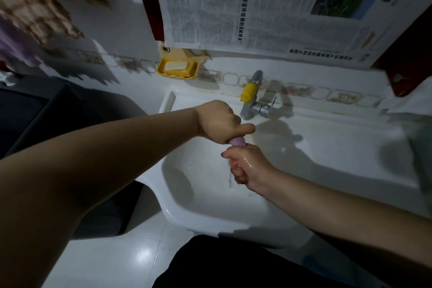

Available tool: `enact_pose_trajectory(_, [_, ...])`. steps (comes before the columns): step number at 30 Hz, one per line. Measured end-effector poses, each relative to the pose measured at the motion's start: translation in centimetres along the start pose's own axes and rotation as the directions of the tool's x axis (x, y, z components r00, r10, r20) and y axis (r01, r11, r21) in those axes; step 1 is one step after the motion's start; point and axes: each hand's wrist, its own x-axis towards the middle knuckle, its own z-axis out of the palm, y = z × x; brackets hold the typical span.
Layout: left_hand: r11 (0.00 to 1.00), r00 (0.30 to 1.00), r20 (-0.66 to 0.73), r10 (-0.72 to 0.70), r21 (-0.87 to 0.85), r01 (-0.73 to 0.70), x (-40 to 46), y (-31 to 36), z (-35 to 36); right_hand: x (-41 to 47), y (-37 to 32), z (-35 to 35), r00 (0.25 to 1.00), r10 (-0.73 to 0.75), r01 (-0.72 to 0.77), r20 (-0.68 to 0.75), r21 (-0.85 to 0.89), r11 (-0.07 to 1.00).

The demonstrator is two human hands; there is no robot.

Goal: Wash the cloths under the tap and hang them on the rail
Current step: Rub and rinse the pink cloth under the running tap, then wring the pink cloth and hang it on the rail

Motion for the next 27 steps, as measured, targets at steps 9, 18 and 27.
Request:
enact_pose_trajectory(9, [0.998,0.997,-0.071,-0.026,0.049,0.03,-0.1,1.1,-1.3,-1.1,0.3,0.4,0.995,0.054,-0.063,0.083,0.107,0.992])
enact_pose_trajectory(18, [0.983,0.978,-0.113,-0.173,0.047,0.179,-1.8,1.8,-1.4,-1.0,-0.1,0.2,0.991,0.002,0.011,0.134,-0.095,0.995])
enact_pose_trajectory(27, [0.424,0.546,0.564,-0.619,-0.345,0.837,-7.1,3.1,-1.8,2.8,-0.8,-0.2,0.854,-0.515,0.422,0.073,-0.677,0.603])
